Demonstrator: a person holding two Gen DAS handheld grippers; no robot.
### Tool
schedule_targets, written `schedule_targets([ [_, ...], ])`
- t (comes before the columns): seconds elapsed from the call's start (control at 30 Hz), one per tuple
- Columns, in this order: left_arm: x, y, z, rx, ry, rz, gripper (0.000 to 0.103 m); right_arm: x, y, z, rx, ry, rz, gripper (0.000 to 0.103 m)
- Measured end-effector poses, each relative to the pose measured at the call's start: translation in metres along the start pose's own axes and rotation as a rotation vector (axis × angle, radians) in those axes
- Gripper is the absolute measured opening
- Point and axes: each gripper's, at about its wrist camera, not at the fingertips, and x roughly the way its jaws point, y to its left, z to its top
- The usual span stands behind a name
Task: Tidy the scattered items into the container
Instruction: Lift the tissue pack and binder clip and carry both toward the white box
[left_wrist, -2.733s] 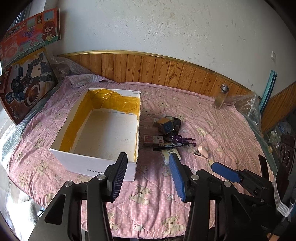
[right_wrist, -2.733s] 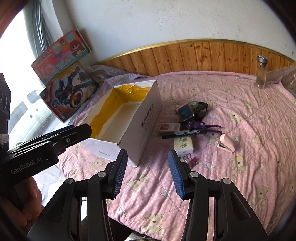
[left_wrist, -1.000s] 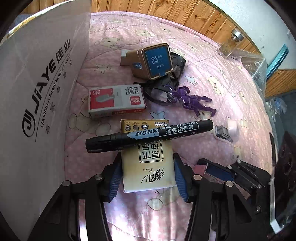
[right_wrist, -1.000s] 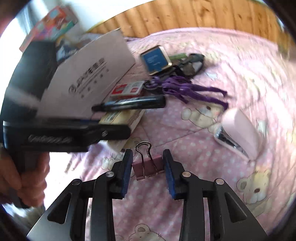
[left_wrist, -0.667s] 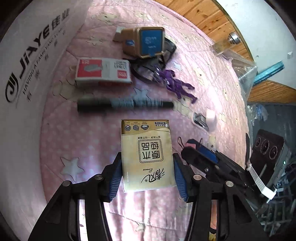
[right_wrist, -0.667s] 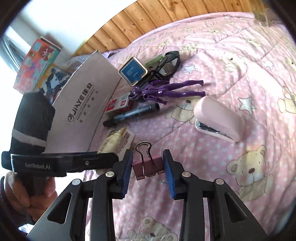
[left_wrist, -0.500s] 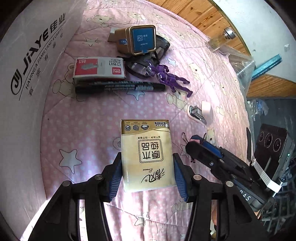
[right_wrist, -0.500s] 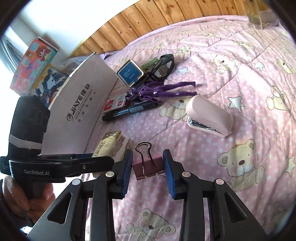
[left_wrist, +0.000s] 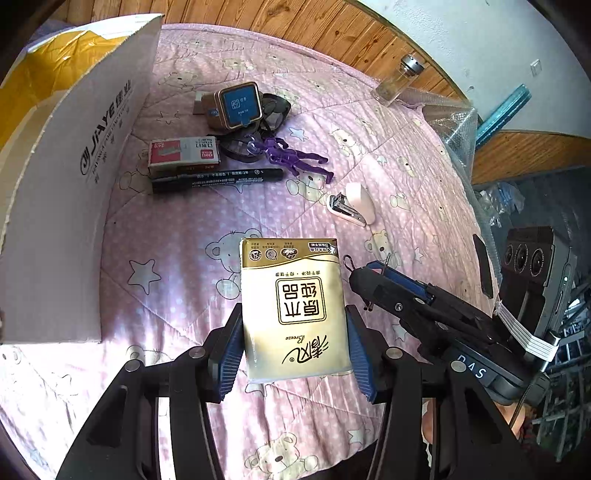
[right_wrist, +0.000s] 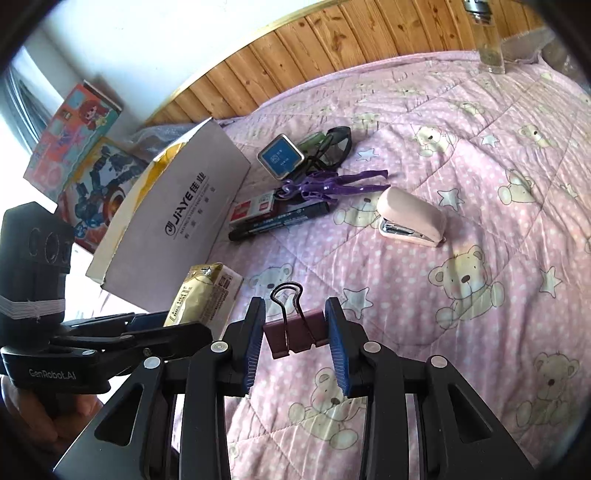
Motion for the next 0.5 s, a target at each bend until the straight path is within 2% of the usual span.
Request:
schedule_targets([
  [0.5, -0.066, -0.007, -0.038, 0.030, -0.134, -0.015, 0.052, -0.044, 0.056, -0.025, -0.087, -0.064, -0.003, 0.035],
])
